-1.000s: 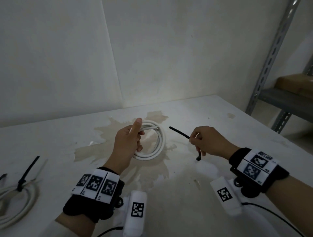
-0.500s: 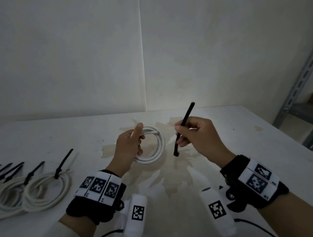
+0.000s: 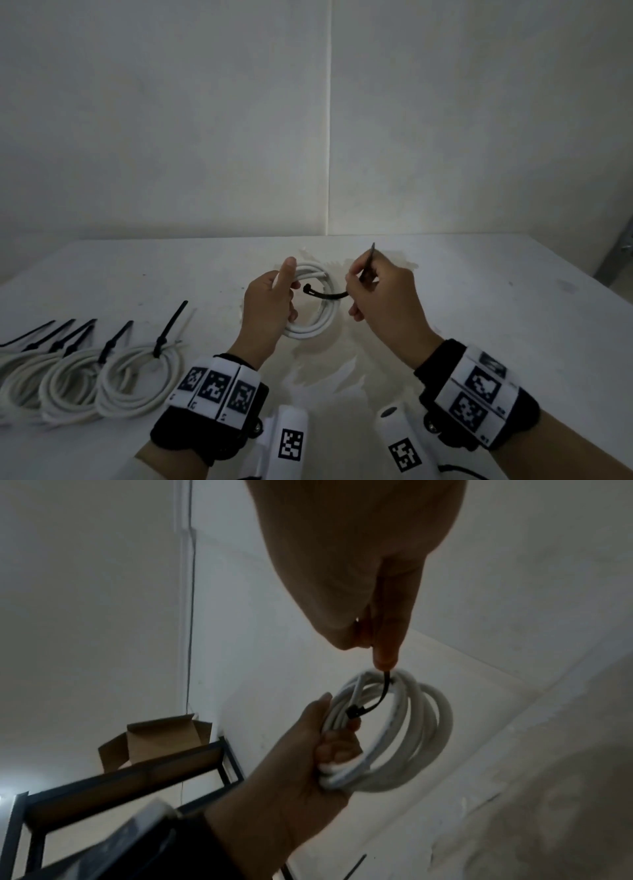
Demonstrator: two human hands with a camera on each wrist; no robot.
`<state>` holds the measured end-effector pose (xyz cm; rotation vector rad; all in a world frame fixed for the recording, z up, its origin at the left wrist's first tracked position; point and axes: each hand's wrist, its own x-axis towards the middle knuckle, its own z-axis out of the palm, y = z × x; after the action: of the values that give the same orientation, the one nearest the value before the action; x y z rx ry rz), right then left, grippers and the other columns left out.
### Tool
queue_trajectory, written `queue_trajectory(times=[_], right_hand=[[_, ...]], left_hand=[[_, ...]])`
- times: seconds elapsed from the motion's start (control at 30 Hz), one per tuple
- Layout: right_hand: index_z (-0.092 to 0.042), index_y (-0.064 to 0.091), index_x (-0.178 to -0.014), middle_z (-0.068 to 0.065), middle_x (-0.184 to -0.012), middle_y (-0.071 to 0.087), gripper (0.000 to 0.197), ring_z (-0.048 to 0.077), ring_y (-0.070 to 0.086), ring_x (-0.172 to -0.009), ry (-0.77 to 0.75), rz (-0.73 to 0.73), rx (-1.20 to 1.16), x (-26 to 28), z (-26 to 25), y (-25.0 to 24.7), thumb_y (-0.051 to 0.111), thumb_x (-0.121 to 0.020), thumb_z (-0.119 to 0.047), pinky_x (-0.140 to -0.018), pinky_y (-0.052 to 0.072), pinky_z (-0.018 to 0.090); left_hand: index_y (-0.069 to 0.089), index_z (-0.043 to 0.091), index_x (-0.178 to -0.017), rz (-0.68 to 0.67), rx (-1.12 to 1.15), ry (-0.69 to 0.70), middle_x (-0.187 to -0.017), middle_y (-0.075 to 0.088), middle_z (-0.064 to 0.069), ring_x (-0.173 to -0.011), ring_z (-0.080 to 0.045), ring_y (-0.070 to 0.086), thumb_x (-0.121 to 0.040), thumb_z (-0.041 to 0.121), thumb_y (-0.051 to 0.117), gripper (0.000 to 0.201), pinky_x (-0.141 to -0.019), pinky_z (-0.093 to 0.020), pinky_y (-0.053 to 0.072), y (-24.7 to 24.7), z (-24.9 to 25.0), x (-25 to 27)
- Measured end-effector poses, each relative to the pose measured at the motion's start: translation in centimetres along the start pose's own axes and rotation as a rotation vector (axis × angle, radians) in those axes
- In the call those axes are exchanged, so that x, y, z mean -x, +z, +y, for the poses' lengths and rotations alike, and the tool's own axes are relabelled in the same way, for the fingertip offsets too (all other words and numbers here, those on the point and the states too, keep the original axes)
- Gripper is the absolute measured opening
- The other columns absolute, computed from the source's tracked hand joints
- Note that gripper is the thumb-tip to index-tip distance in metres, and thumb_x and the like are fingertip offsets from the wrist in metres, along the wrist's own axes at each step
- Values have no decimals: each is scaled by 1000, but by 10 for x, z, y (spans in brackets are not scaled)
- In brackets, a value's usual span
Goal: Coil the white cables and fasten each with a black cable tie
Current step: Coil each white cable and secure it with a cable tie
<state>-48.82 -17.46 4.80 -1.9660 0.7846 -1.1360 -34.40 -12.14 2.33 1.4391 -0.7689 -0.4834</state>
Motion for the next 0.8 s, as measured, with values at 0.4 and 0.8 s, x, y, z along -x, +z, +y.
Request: queue_trajectory(times=[0.4, 0.8], right_hand=[[-13, 40, -74, 8, -62, 56, 21, 20, 61, -45, 152, 106, -286, -2, 0, 28, 49, -90, -3, -46, 53, 27], [-19, 66, -81, -7, -85, 58, 10, 2, 62, -74, -148, -288, -337, 14, 8, 14, 69, -80, -9, -68, 47, 14]], left_hand=[[56, 9, -63, -65, -138, 80, -44, 48, 1, -39, -11, 45, -93, 41, 45, 45, -52, -29, 39, 12, -5, 12], [45, 9, -62, -140, 66, 49, -54, 35, -9, -39, -8, 35, -96, 37, 40, 45, -40, -16, 34, -1, 11, 6]])
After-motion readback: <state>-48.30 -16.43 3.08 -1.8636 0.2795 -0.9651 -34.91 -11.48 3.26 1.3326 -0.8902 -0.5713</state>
